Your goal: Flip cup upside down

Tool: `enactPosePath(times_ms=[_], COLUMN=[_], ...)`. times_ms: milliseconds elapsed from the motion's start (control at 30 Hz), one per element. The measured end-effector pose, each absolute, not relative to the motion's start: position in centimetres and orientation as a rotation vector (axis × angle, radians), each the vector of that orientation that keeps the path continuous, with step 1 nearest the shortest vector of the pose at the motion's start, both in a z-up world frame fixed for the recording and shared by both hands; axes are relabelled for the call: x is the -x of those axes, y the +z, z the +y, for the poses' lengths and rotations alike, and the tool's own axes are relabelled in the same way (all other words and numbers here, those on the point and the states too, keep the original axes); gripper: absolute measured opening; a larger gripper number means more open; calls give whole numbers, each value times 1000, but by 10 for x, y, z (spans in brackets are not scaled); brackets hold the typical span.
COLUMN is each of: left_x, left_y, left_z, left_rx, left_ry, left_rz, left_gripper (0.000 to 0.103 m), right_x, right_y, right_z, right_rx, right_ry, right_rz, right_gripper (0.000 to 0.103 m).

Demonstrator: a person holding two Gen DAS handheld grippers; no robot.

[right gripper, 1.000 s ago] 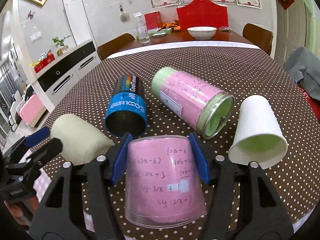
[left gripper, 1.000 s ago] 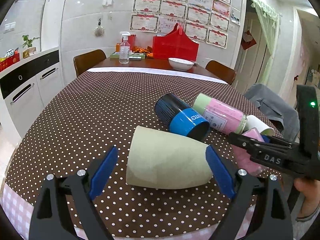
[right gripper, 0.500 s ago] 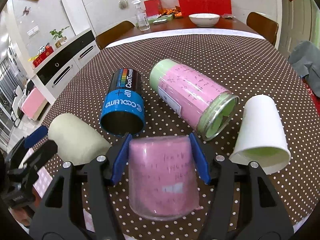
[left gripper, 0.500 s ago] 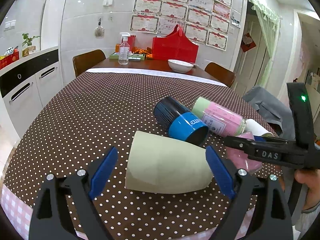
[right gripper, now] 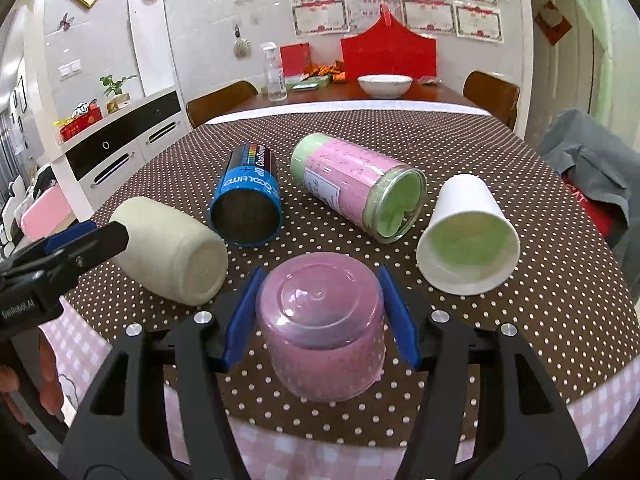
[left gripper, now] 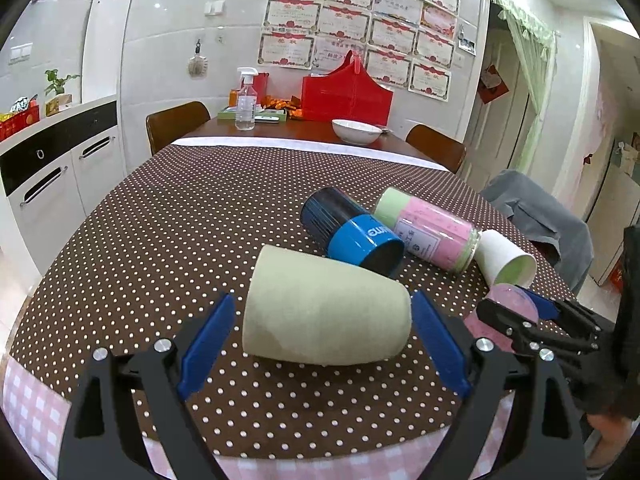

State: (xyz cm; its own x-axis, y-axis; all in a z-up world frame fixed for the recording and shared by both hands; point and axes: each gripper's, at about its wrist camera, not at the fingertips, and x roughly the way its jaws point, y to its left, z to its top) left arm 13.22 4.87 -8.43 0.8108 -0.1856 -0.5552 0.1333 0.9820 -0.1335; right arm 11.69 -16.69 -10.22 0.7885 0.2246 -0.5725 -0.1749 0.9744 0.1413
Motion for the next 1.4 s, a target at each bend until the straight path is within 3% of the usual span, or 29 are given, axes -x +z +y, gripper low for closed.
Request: enactPosePath(times_ms=[600, 1400], left_x=[-62, -4], left_y=[-42, -3], left_z=[32, 5], left_rx=[20, -65], left_ry=[-128, -86], left_rz=[402, 163], left_gripper=[88, 88], right_x=[-39, 19], right_y=[-57, -26], right_z=[-164, -179], right_rx=[-58, -66], right_ry=[149, 116], right_rz=[332, 182], right_gripper=[83, 94])
